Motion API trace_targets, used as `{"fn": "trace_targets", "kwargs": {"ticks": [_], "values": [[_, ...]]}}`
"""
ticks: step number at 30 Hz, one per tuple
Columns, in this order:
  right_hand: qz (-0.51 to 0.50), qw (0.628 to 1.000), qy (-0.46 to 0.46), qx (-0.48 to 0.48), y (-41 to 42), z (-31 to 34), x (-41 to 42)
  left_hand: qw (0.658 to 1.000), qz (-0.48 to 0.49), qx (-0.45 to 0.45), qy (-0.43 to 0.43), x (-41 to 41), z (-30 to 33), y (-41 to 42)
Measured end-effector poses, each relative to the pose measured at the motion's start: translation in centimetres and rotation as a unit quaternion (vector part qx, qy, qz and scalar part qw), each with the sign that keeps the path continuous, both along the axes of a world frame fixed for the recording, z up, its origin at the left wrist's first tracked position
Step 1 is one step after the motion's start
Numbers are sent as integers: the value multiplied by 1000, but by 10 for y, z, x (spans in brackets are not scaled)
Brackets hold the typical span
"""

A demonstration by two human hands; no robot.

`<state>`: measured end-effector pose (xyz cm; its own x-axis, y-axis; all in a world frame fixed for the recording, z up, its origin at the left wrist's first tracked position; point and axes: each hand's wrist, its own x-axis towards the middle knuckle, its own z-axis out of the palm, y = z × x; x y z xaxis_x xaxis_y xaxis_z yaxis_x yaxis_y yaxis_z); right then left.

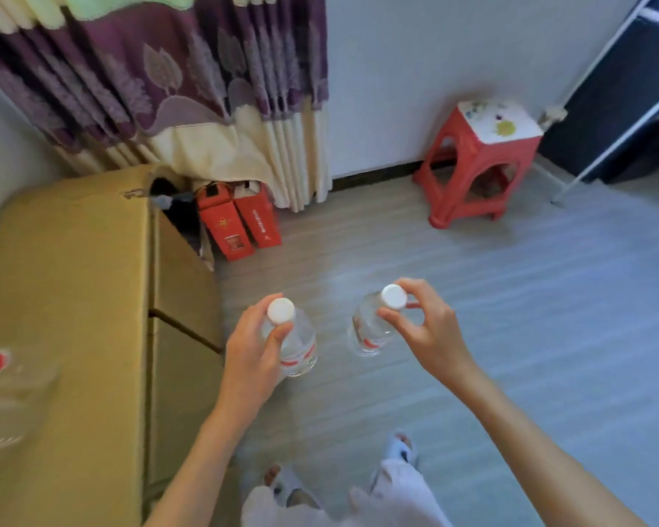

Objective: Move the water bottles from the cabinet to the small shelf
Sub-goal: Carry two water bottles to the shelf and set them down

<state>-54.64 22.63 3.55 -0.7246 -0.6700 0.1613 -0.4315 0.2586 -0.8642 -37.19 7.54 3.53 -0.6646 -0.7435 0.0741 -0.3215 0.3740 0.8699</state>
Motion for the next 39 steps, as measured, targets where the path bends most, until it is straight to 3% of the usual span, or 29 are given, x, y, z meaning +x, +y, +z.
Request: {"fn": "trace_targets", "kwargs": {"ticks": [10, 22, 29, 35, 39], "values": [[-181, 982, 36, 42, 170, -5, -173, 975, -220, 25, 5, -251, -5, 115], [-389, 920, 14, 43, 277, -10, -393, 899, -437, 43, 0, -562, -3, 201], [-481, 876, 3, 25, 323, -1, -532, 848, -529, 34, -17, -743, 11, 247], [-532, 846, -8, 13, 383, -10, -642, 833, -553, 9, -30, -877, 2, 309], [-531, 846, -1, 38, 443, -16, -726, 824, -566, -11, -20, -970, -5, 370]]}}
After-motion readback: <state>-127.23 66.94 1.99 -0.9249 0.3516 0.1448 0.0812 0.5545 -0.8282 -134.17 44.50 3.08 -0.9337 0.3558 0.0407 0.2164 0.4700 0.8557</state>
